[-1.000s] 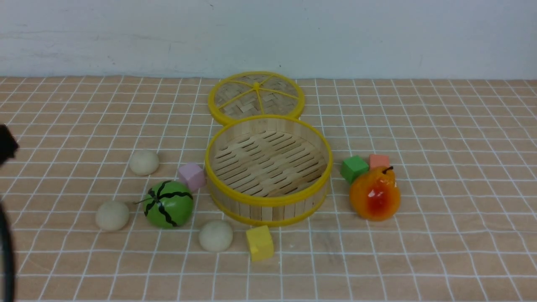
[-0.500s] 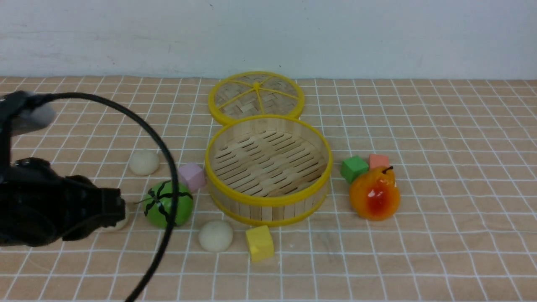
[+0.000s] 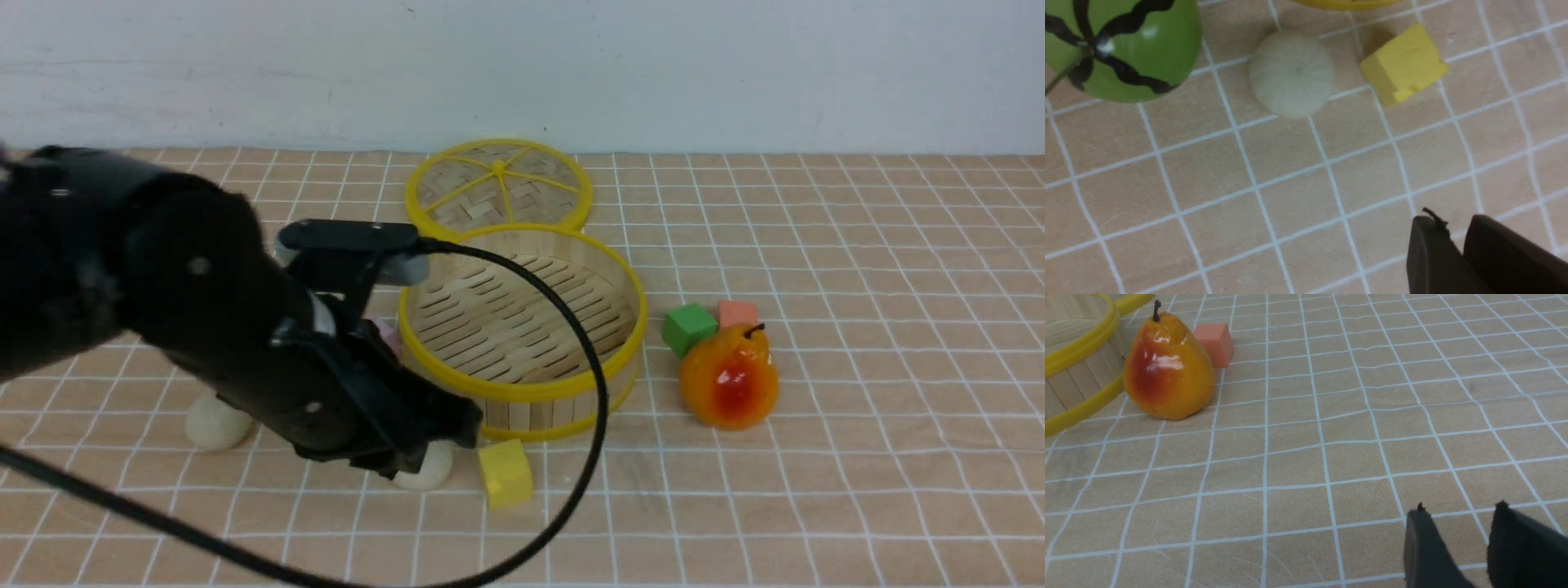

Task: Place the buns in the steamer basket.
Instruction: Use the left arm to grab a steamed stuffed bun

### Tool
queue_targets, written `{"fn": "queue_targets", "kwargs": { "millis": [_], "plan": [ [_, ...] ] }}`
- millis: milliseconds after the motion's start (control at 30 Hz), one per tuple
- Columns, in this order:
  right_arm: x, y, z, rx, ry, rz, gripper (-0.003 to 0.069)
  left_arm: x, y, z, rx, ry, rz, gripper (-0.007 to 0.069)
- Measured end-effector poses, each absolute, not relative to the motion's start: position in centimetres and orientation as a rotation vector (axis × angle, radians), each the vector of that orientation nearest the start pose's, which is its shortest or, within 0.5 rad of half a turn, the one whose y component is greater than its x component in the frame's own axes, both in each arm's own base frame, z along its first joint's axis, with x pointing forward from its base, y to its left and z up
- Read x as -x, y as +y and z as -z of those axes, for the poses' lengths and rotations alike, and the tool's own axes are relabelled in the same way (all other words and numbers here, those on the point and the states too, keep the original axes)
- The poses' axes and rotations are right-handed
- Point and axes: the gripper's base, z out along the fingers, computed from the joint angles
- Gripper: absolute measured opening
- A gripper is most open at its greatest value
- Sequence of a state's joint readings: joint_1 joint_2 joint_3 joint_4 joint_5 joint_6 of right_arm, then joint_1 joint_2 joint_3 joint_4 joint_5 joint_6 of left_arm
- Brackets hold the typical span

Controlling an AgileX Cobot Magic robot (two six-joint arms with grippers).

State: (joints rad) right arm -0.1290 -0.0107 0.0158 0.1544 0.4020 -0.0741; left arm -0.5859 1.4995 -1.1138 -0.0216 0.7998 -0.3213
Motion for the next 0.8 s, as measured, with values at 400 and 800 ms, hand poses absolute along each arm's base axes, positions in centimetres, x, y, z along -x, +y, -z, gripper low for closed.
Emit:
{"fn": "queue_targets", "kwargs": {
  "millis": [400, 800],
  "plan": [
    [-5.2, -0.1, -17.3, -0.145, 1.880, -0.015, 0.0239, -31.8, -19.8, -22.7, -0.271, 2.721, 0.062, 0.0141],
    [-5.2, -0.1, -17.3, -0.145, 1.879, -0.015, 0.0239, -33.4, -20.4, -19.9, -0.315, 2.781, -0.069, 0.0173]
  ]
}}
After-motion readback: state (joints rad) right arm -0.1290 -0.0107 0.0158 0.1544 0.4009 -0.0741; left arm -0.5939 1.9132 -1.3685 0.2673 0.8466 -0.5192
